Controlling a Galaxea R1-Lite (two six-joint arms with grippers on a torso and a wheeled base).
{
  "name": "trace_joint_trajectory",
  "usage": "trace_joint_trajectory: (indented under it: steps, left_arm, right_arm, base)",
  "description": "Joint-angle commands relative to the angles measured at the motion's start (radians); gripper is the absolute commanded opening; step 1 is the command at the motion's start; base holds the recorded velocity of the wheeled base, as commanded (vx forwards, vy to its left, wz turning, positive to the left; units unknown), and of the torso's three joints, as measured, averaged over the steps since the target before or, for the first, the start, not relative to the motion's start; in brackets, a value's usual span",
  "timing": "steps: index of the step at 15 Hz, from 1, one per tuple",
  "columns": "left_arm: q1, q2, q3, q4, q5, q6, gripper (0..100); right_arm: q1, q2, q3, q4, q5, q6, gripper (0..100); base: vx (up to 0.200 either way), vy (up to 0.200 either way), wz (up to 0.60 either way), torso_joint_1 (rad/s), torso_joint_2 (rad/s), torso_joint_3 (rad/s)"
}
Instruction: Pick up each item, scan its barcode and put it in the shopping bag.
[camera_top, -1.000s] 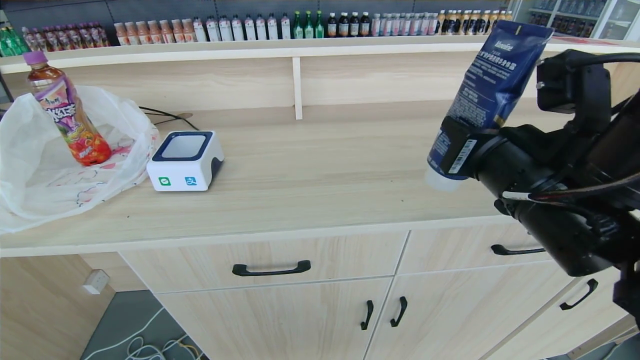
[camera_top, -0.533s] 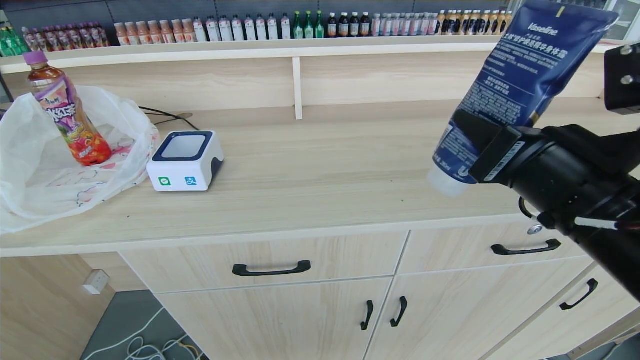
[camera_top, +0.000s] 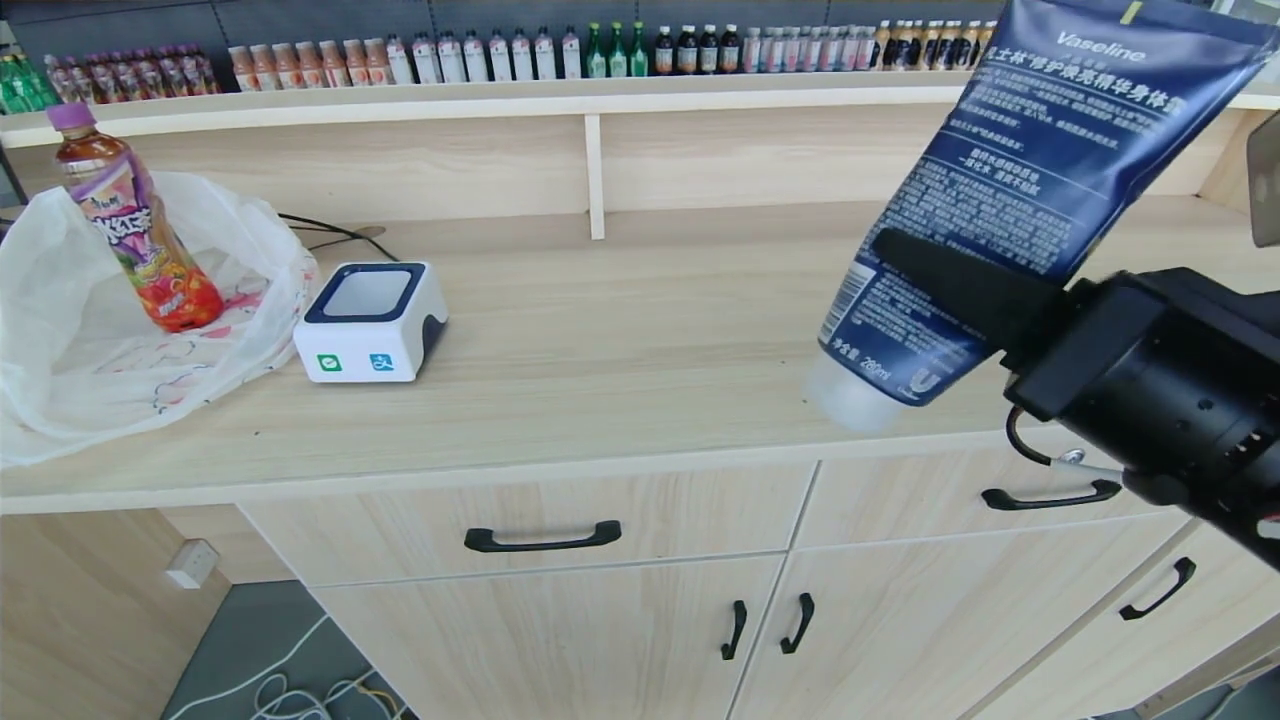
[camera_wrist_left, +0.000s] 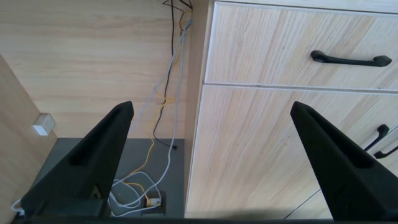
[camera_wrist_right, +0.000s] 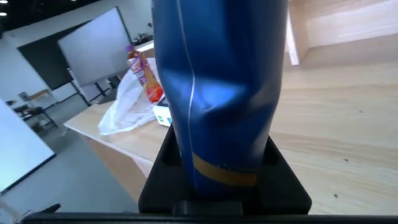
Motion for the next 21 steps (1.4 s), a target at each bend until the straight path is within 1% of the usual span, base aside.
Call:
trace_joint_trajectory:
  steps: [1,3,4,6,9,12,15,17,19,21]
  left_arm:
    - [0.0,0.0,0.0,0.0,0.001,-0.001,100]
    - [0.0,0.0,0.0,0.0,0.001,-0.001,100]
    - [0.0,0.0,0.0,0.0,0.001,-0.001,100]
    - [0.0,0.0,0.0,0.0,0.001,-0.001,100]
    - [0.0,0.0,0.0,0.0,0.001,-0.001,100]
    - [0.0,0.0,0.0,0.0,0.001,-0.001,100]
    - [0.0,0.0,0.0,0.0,0.001,-0.001,100]
    - [0.0,0.0,0.0,0.0,0.001,-0.001,100]
    - [0.0,0.0,0.0,0.0,0.001,-0.001,100]
    - [0.0,0.0,0.0,0.0,0.001,-0.001,100]
  right_arm:
    - [-0.001,0.019,0.023,-0.057,0.061,0.016,0]
    - [-0.001,0.045,0.1,-0.162,0.168,0.033,0]
    - [-0.002,0.059,0.112,-0.206,0.234,0.041,0]
    - [-0.002,0.065,0.126,-0.251,0.289,0.104,0]
    - [-0.011,0.063,0.085,-0.251,0.389,0.151,0]
    - [-0.02,0.08,0.032,-0.245,0.553,0.197,0]
    - [-0.048,0.086,-0.015,-0.243,0.65,0.256,0]
    - [-0.056,0.088,-0.04,-0.24,0.691,0.286,0]
    - [-0.047,0.114,-0.089,-0.219,0.739,0.288,0]
    - [-0.048,0.158,-0.155,-0.196,0.742,0.294,0]
  base:
    - [0.0,0.0,0.0,0.0,0.0,0.0]
    - [0.0,0.0,0.0,0.0,0.0,0.0]
    - [0.0,0.0,0.0,0.0,0.0,0.0]
    - [0.0,0.0,0.0,0.0,0.0,0.0]
    - [0.0,0.0,0.0,0.0,0.0,0.0]
    - [0.0,0.0,0.0,0.0,0.0,0.0]
    - [0.0,0.0,0.0,0.0,0.0,0.0]
    - [0.0,0.0,0.0,0.0,0.0,0.0]
    - [0.0,0.0,0.0,0.0,0.0,0.0]
    - [0.0,0.0,0.0,0.0,0.0,0.0]
